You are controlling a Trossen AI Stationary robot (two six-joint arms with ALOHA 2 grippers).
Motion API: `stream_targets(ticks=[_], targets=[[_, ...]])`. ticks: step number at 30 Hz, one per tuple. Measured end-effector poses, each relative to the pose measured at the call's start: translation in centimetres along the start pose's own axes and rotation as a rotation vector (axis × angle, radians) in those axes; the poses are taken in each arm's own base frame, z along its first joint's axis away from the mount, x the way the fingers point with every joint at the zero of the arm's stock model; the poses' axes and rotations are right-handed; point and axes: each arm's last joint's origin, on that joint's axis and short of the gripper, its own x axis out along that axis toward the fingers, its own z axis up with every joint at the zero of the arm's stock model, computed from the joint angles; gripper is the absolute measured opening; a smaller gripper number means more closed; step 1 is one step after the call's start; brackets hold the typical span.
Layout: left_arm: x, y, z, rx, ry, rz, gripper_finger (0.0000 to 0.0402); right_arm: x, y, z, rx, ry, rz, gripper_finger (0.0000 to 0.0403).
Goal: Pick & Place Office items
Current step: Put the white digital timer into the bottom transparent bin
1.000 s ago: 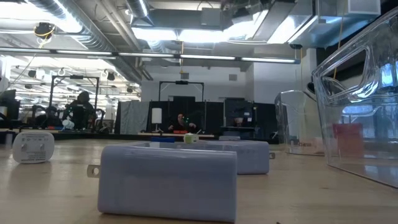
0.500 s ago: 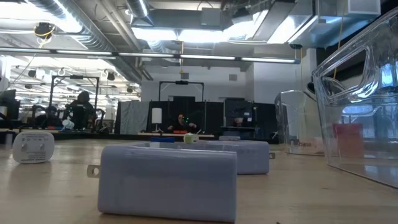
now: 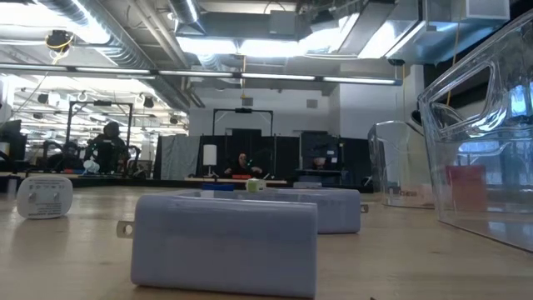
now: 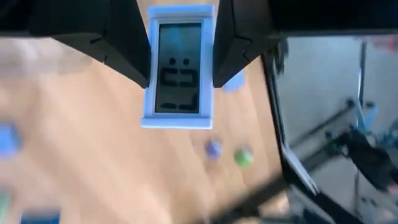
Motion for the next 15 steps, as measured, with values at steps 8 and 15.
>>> stream_targets(ticks=[8,15], targets=[[0.0,0.0,0.0,0.0,0.0,0.0,0.0278,2.5,1.2,-5.6,0.076,0.266,0.012,0.0149],[0.0,0.0,0.0,0.0,0.0,0.0,0.0278,6.1,-0.3,-12.0,0.233,0.465,-0.058,0.015]])
